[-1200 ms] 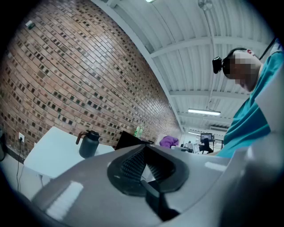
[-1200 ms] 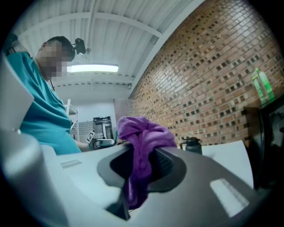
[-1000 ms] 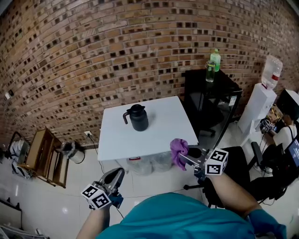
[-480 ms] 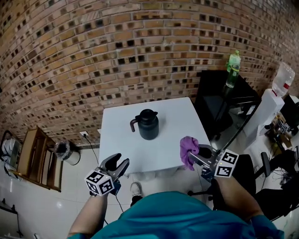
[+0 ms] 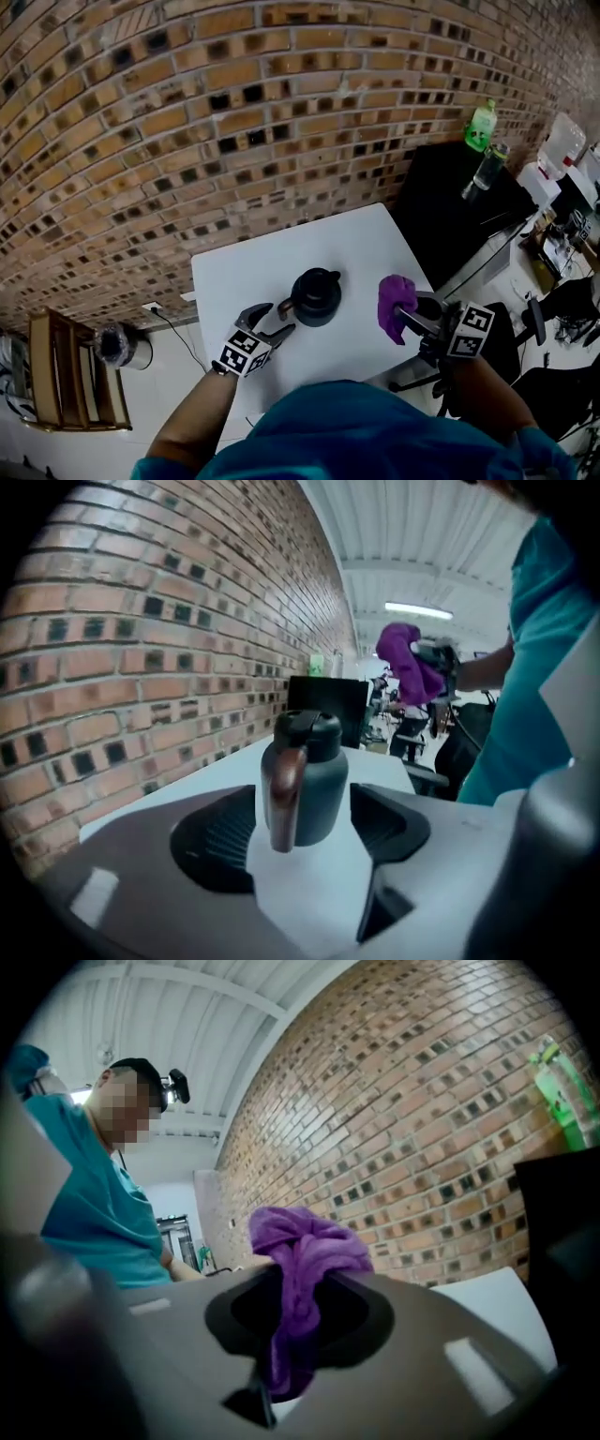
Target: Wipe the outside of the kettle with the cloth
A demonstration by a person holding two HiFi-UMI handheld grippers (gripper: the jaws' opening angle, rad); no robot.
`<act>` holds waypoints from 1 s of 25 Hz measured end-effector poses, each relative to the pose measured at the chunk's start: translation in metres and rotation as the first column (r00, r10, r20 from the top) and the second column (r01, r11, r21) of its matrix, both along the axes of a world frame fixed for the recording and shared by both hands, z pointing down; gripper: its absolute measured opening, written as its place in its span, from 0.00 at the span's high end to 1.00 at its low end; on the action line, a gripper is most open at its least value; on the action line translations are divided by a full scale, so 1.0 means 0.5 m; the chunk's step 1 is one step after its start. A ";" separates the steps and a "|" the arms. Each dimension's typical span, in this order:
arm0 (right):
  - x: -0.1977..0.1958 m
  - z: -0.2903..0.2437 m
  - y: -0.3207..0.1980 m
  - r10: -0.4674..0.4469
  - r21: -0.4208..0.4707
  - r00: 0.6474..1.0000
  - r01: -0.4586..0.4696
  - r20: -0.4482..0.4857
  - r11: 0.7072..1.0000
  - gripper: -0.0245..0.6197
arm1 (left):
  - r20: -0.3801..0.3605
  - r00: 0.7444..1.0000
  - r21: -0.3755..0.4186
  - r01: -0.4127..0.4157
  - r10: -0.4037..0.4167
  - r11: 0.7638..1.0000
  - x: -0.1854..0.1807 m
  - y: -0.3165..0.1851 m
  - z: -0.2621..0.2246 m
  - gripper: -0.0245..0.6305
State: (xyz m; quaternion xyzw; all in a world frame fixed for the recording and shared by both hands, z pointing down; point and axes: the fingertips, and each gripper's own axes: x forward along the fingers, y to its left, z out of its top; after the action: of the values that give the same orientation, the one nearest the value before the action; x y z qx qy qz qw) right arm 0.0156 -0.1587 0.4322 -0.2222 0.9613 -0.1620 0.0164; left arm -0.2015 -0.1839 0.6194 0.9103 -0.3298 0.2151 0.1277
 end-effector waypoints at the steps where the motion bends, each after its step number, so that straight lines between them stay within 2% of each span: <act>1: 0.002 0.004 -0.014 -0.010 -0.004 1.000 0.010 -0.013 1.000 0.86 | 0.023 1.000 0.003 -0.017 0.017 1.000 0.010 -0.024 0.015 0.51; 4: 0.033 0.011 -0.055 -0.036 -0.015 0.999 0.035 -0.030 0.999 0.86 | 0.071 0.997 0.012 -0.040 0.040 0.999 0.029 -0.067 0.041 0.51; 8: 0.095 0.010 -0.107 -0.080 -0.012 0.996 0.079 -0.035 0.997 0.86 | 0.127 0.991 0.008 -0.047 0.046 0.999 0.035 -0.068 0.056 0.79; 13: 0.150 0.026 -0.157 -0.119 -0.038 0.993 0.118 -0.024 0.992 0.86 | 0.130 0.991 -0.026 -0.025 0.028 0.999 0.047 -0.065 0.047 0.79; 15: 0.150 0.035 -0.172 -0.125 -0.046 0.992 0.124 -0.031 0.991 0.86 | 0.085 0.996 -0.033 0.021 -0.018 0.999 0.053 -0.081 0.032 0.79; 18: 0.121 0.038 -0.183 -0.120 -0.033 0.992 0.118 -0.036 0.992 0.86 | -0.055 0.993 -0.063 0.099 -0.102 0.993 0.050 -0.109 -0.014 0.80; 21: 0.083 0.030 -0.172 -0.123 -0.021 0.992 0.122 -0.021 0.992 0.86 | -0.201 0.967 -0.109 0.137 -0.156 0.985 0.045 -0.125 -0.076 0.80; 25: 0.054 0.017 -0.158 -0.130 0.002 0.991 0.130 -0.017 0.992 0.86 | -0.306 0.933 -0.129 0.154 -0.187 0.980 0.034 -0.137 -0.161 0.82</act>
State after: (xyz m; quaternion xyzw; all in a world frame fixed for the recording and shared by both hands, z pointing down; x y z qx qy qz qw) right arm 0.0428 -0.2379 0.4409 -0.1606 0.9741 -0.1592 -0.0022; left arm -0.1847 -0.2524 0.5387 0.8931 -0.3713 0.0709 0.2437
